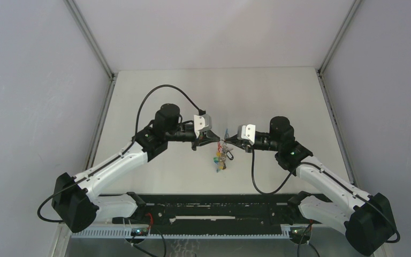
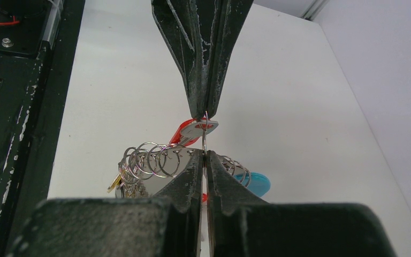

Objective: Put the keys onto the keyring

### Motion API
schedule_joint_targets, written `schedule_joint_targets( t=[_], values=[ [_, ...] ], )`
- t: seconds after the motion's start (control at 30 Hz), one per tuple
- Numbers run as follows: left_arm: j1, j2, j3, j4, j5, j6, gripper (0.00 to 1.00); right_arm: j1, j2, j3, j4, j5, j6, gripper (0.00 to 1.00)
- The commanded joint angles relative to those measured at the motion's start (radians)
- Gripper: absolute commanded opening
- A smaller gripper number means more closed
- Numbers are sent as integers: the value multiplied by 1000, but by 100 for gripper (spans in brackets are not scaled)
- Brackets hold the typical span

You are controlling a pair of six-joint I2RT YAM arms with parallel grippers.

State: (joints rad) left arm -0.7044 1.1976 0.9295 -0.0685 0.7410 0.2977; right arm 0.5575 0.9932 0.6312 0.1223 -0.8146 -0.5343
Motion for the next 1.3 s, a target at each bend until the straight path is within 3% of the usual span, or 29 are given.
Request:
schedule_joint_targets(
  t=[0.0,1.27],
  values=[
    [3,-5,15,39,23,-17,0,0,-27,44,86,-22,17,0],
    [-33,16,9,60,58,-23,0,-8,-27,44,151,-75,103,0]
  ],
)
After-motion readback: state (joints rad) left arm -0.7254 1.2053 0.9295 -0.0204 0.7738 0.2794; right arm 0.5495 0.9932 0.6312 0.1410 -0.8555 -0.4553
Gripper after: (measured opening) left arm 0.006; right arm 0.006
